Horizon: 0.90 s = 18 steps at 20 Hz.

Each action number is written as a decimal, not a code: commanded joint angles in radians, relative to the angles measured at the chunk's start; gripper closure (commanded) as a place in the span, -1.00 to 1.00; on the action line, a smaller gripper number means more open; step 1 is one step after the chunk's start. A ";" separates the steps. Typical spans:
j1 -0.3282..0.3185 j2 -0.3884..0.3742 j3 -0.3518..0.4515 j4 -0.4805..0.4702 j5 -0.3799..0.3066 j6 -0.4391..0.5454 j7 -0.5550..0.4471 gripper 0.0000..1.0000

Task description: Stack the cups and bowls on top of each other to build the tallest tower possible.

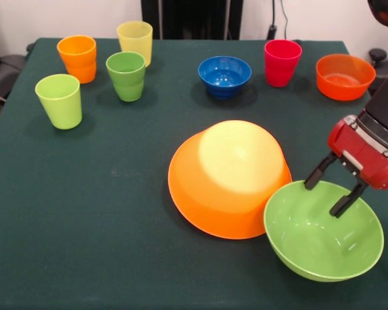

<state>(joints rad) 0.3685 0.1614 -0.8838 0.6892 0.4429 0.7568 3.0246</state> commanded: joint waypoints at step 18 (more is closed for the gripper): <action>0.032 -0.046 0.129 0.166 -0.045 0.060 0.012 -1.00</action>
<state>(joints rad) 0.3926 0.1071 -0.8833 0.7635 0.4431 0.7568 3.0246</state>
